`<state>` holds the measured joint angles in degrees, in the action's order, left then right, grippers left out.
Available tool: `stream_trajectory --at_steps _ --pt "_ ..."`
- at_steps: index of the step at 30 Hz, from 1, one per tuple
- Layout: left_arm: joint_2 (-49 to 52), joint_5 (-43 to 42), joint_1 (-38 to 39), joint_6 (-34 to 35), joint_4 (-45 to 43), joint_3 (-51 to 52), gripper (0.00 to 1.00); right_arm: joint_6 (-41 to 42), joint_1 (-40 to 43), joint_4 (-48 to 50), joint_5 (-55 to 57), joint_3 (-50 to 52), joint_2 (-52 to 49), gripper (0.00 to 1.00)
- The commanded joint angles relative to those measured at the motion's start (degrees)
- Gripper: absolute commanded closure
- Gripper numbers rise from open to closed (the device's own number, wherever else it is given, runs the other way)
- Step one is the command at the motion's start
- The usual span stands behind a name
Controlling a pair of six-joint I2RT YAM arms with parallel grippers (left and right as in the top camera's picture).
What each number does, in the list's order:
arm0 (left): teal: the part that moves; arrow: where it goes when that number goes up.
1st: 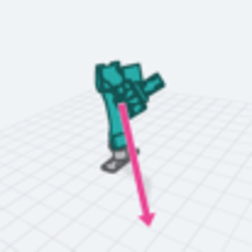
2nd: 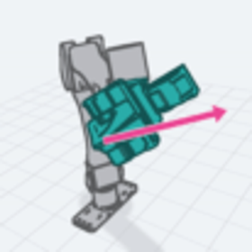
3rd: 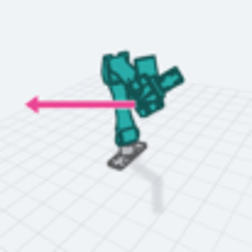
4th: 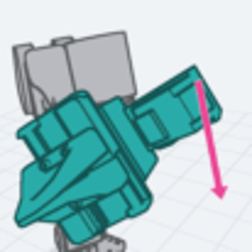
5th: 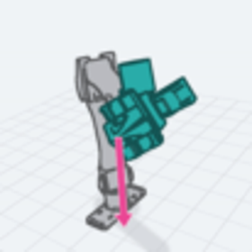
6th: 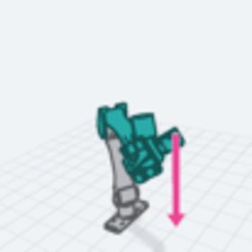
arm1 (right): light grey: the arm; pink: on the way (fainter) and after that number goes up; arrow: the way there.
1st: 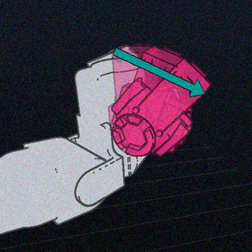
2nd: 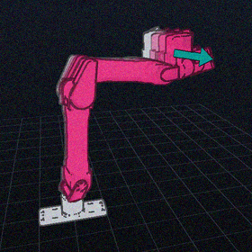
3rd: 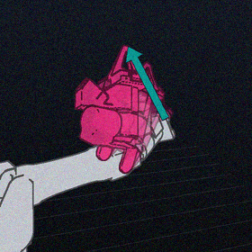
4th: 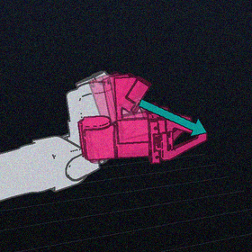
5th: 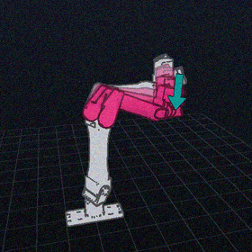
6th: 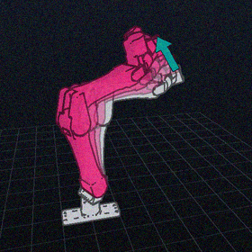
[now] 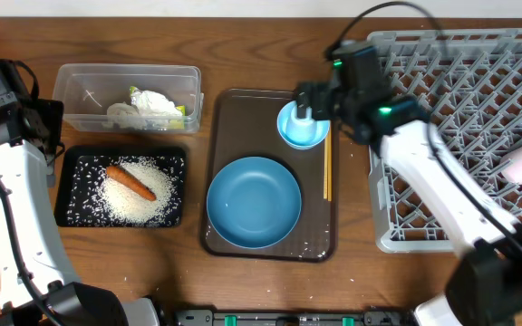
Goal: Sort waste into correct bins and load items into the dishwasher rack
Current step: 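Move the right gripper back over the light-blue cup on the brown tray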
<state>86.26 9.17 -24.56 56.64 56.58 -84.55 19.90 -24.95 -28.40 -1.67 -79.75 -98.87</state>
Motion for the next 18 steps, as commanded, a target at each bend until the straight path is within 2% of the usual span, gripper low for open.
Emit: stream_trajectory --at_steps 1,7,18 --pt "0.3 0.3 -0.2 -0.2 0.2 0.0 0.01 -0.7 -2.4 1.5 4.3 -0.4 -3.7 0.01" --pt "0.3 0.3 -0.2 -0.2 0.2 0.0 0.01 1.3 -3.8 2.6 8.8 -0.4 -8.2 0.01" --pt "0.3 0.3 -0.2 -0.2 0.2 0.0 0.01 1.3 -5.0 3.9 8.3 -0.4 -14.9 0.01"
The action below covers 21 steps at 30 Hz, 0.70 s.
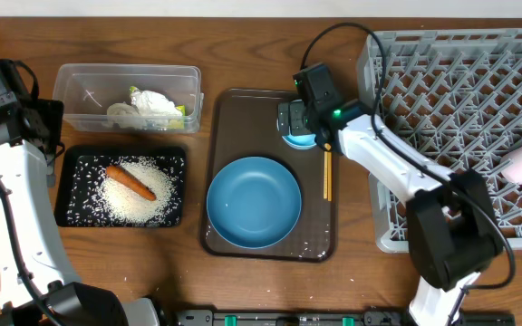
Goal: Sort waste into correct bins and load items into the dishwasher rack
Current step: 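Move the right gripper back over the light-blue cup on the brown tray, then lower the right gripper onto the light-blue cup and grasp it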
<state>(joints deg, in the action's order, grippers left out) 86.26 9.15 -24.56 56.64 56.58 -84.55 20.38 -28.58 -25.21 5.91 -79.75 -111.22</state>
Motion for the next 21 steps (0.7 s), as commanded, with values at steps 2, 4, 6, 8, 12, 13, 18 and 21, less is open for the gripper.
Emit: stream_trajectory --at_steps 2,4,6,8,12,13,18,21 --pt "0.3 0.3 -0.2 -0.2 0.2 0.0 0.01 0.8 -2.1 1.1 1.1 -0.4 -3.3 0.01" --pt "0.3 0.3 -0.2 -0.2 0.2 0.0 0.01 0.8 -2.6 1.4 2.3 -0.4 -3.6 0.04" --pt "0.3 0.3 -0.2 -0.2 0.2 0.0 0.01 0.8 -2.8 1.8 3.4 -0.4 -3.6 0.07" --pt "0.3 0.3 -0.2 -0.2 0.2 0.0 0.01 0.8 -2.9 2.0 4.0 -0.5 -3.5 0.10" --pt "0.3 0.3 -0.2 -0.2 0.2 0.0 0.01 0.8 -2.8 1.7 5.2 -0.6 -3.5 0.21" --pt "0.3 0.3 -0.2 -0.2 0.2 0.0 0.01 0.8 -2.8 1.1 5.7 -0.9 -3.5 0.24" --pt "0.3 0.3 -0.2 -0.2 0.2 0.0 0.01 0.8 -2.8 -3.3 6.4 -5.2 -3.4 0.27" --pt "0.3 0.3 -0.2 -0.2 0.2 0.0 0.01 0.7 -2.5 -8.3 6.4 -10.6 -3.4 0.31"
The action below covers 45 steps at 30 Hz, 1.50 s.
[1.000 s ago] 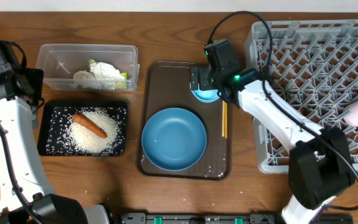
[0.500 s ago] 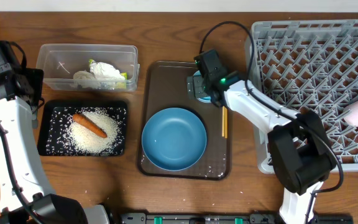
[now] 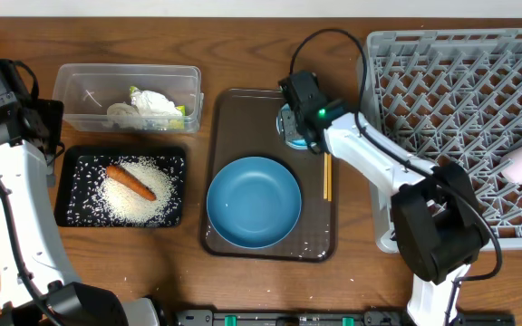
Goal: Sort waste into correct bins and load items into the dishwasher rack
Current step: 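Lower the right gripper onto the light-blue cup and grasp it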
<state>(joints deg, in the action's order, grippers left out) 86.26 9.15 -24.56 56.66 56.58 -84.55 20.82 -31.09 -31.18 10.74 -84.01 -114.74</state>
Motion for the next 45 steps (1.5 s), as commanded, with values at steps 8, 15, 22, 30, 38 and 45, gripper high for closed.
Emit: stream_trajectory --at_steps 8,15,22,30,38,45 --pt "0.3 0.3 -0.2 -0.2 0.2 0.0 0.01 0.1 3.4 -18.5 1.0 -24.4 0.1 0.51" --pt "0.3 0.3 -0.2 -0.2 0.2 0.0 0.01 -1.2 5.8 -22.2 -5.2 -25.6 -0.4 0.22" --pt "0.3 0.3 -0.2 -0.2 0.2 0.0 0.01 -1.2 3.8 -16.8 -8.0 -15.5 -2.6 0.14" --pt "0.3 0.3 -0.2 -0.2 0.2 0.0 0.01 -1.2 2.1 -12.2 -8.2 -10.2 -3.3 0.08" --pt "0.3 0.3 -0.2 -0.2 0.2 0.0 0.01 -1.1 1.8 -8.1 -8.0 -5.1 -3.3 0.14" --pt "0.3 0.3 -0.2 -0.2 0.2 0.0 0.01 -1.2 1.8 -5.4 -7.7 -4.1 -3.2 0.22"
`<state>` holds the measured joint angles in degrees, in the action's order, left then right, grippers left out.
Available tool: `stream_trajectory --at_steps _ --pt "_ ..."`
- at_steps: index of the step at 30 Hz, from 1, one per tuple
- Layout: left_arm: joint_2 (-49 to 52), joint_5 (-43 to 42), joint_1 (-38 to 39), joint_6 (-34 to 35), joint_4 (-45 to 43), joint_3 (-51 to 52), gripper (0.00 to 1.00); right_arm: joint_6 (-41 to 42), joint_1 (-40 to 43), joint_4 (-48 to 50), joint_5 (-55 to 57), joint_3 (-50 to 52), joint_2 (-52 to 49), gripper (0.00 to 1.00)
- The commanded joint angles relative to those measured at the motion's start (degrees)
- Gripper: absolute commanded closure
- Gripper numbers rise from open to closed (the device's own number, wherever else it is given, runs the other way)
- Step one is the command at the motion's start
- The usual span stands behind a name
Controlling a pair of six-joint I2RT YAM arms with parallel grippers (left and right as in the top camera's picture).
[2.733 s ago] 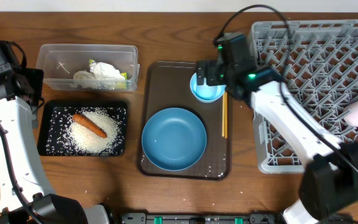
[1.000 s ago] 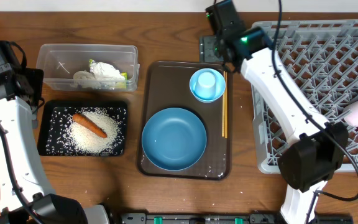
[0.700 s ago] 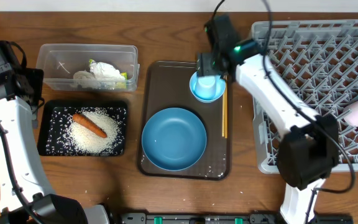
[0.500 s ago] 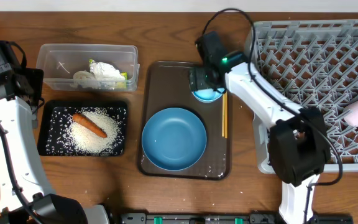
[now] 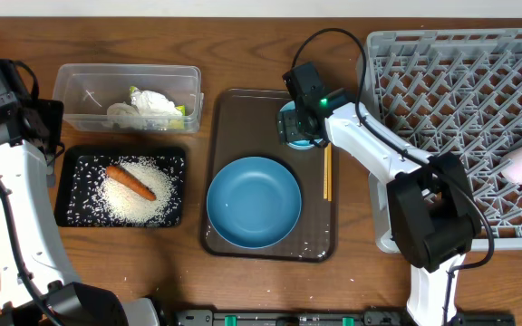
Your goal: Sort waste into correct bins and load items into the dishwasher rack
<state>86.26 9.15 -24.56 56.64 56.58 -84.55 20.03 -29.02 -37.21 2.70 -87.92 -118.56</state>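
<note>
A small light-blue cup (image 5: pixel 288 129) stands at the back of the brown tray (image 5: pixel 227 118), mostly covered by my right gripper (image 5: pixel 299 125), which sits low right over it; its fingers are hidden under the wrist. In front of the cup a large blue plate (image 5: pixel 254 201) lies on the tray, with wooden chopsticks (image 5: pixel 327 174) at its right. The grey dishwasher rack (image 5: pixel 451 100) fills the right side. My left gripper (image 5: pixel 45 118) rests at the far left beside the bins, away from all of it.
A clear plastic bin (image 5: pixel 127 81) with crumpled waste stands at the back left. In front of it, a black tray (image 5: pixel 75 195) holds rice and a sausage (image 5: pixel 130 181). A pink cup lies at the rack's right edge.
My right gripper has shifted slightly to the right over the cup and shows a little more of the cup's left rim. Nothing else moved.
My right gripper was higher up at the small blue cup, whose opening showed fully. Then it stood lower and further left over the cup, covering most of it. It stays down on the cup now. The left arm has stayed still throughout.
</note>
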Motion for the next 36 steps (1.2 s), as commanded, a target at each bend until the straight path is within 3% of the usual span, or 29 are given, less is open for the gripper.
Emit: stream_trajectory --at_steps 1,7,19,25,36 --pt "0.3 0.3 -0.2 -0.2 0.2 0.0 0.01 -0.4 -0.3 0.4 0.5 -0.7 0.6 0.25" --pt "0.3 0.3 -0.2 -0.2 0.2 0.0 0.01 -0.4 0.2 -2.3 1.4 -5.1 1.0 0.41" --pt "0.3 0.3 -0.2 -0.2 0.2 0.0 0.01 -0.4 3.7 -13.9 7.0 -19.3 6.4 0.41" --pt "0.3 0.3 -0.2 -0.2 0.2 0.0 0.01 -2.3 13.7 -17.5 7.8 -24.0 9.6 0.41" --pt "0.3 0.3 -0.2 -0.2 0.2 0.0 0.01 -2.3 42.4 -22.5 7.4 -24.5 10.8 0.40"
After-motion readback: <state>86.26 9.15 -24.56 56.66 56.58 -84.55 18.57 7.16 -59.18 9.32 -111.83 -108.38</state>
